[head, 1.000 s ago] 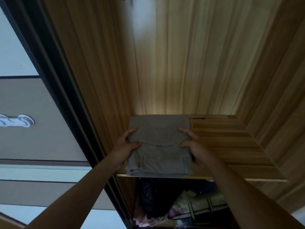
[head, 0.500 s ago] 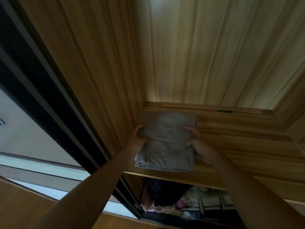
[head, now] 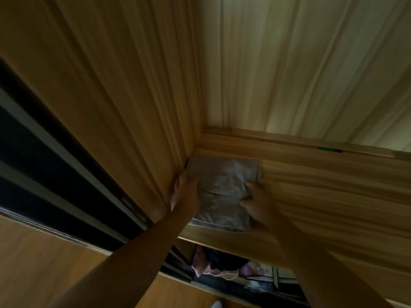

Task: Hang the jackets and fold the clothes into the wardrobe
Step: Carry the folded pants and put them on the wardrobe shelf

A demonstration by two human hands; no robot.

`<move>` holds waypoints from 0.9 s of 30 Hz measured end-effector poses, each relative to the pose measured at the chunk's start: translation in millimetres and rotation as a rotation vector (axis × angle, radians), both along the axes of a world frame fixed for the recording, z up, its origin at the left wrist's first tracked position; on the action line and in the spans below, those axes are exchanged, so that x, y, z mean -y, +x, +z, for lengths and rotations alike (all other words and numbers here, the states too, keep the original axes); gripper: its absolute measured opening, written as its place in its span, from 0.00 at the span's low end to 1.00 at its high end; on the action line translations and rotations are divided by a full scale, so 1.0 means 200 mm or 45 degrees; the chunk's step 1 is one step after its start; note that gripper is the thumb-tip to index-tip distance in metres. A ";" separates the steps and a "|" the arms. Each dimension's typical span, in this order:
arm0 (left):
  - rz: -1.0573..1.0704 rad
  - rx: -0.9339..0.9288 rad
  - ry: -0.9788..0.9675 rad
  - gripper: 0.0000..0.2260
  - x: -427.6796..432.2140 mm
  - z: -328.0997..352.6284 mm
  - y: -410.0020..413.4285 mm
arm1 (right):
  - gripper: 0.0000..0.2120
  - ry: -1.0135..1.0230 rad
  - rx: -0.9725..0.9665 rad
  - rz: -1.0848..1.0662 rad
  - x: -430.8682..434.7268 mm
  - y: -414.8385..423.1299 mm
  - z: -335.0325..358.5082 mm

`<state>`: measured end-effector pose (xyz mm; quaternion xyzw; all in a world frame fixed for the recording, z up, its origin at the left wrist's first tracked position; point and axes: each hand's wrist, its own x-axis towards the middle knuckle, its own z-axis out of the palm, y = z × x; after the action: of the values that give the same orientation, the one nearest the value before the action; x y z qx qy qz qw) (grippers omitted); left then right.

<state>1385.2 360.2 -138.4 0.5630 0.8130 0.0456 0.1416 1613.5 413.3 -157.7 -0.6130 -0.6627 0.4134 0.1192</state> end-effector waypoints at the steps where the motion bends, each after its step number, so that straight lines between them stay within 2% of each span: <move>1: -0.046 -0.007 0.031 0.28 -0.02 0.00 0.01 | 0.31 0.120 0.153 0.035 -0.02 -0.01 0.00; 5: -0.256 -0.048 0.190 0.27 -0.15 -0.09 -0.01 | 0.33 0.397 0.378 0.150 -0.04 -0.10 0.01; 8: -0.284 -0.104 0.145 0.30 -0.21 -0.20 -0.04 | 0.38 0.398 0.539 0.196 -0.03 -0.15 -0.10; 14: -0.282 -0.081 0.127 0.36 -0.26 -0.29 -0.07 | 0.43 0.270 0.508 0.167 -0.06 -0.16 -0.21; 18: -0.261 -0.094 0.087 0.33 -0.27 -0.26 -0.06 | 0.40 0.181 0.484 0.167 -0.13 -0.16 -0.13; 21: -0.190 -0.066 0.119 0.31 -0.27 -0.25 -0.04 | 0.35 0.273 0.433 0.053 -0.17 -0.18 -0.12; 23: -0.182 -0.072 0.101 0.31 -0.28 -0.26 -0.04 | 0.35 0.364 0.484 0.032 -0.16 -0.18 -0.17; 27: -0.202 -0.062 0.067 0.32 -0.30 -0.28 -0.06 | 0.37 0.270 0.489 0.062 -0.18 -0.18 -0.24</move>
<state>1373.8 419.6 -194.7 0.6302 0.7674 0.0419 0.1100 1576.9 449.3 -204.7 -0.6481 -0.7277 0.2199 0.0447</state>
